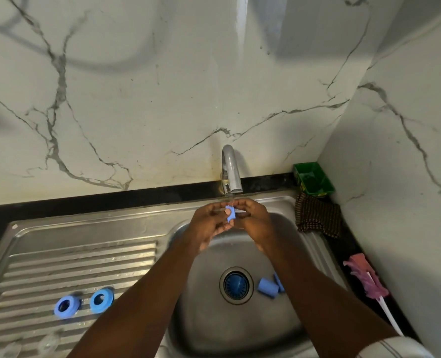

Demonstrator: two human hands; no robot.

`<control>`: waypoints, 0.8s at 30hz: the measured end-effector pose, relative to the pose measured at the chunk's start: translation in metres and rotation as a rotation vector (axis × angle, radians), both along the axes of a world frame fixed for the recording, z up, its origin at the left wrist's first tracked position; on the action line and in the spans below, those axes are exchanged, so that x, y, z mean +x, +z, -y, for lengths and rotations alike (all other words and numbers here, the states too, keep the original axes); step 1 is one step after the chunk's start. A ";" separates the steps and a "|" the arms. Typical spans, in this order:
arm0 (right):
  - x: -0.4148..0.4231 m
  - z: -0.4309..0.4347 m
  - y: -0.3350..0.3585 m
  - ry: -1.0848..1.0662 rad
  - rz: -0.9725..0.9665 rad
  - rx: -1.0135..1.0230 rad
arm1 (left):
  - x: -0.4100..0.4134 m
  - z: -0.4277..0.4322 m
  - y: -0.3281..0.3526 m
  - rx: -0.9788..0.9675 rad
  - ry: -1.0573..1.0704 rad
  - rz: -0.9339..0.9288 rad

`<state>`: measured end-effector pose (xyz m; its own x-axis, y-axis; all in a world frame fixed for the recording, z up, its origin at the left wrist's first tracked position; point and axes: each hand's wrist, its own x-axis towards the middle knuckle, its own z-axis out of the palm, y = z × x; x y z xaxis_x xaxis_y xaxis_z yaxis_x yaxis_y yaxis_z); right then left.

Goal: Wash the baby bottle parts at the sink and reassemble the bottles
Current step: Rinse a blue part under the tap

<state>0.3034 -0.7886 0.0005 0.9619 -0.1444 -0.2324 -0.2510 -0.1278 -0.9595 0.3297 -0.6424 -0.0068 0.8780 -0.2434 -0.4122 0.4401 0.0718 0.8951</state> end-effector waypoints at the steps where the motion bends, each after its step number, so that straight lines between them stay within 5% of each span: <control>1: 0.001 0.001 -0.002 -0.020 -0.001 -0.005 | 0.001 0.000 -0.001 0.068 -0.010 0.082; 5: -0.001 -0.001 -0.005 0.035 0.007 -0.147 | 0.002 0.006 -0.002 0.346 -0.091 0.336; 9: -0.004 0.005 -0.008 0.125 0.026 -0.174 | 0.000 0.003 -0.004 0.407 -0.147 0.382; 15: 0.002 0.008 -0.018 0.059 -0.003 -0.240 | -0.001 -0.001 -0.008 0.349 0.037 0.181; 24: -0.006 0.012 -0.035 0.173 -0.114 -0.037 | -0.007 -0.032 -0.011 0.226 0.118 0.056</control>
<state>0.2978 -0.8010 -0.0340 0.9407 0.0106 -0.3391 -0.3292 -0.2134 -0.9198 0.3224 -0.6099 -0.0183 0.9177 -0.0455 -0.3946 0.3900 -0.0849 0.9169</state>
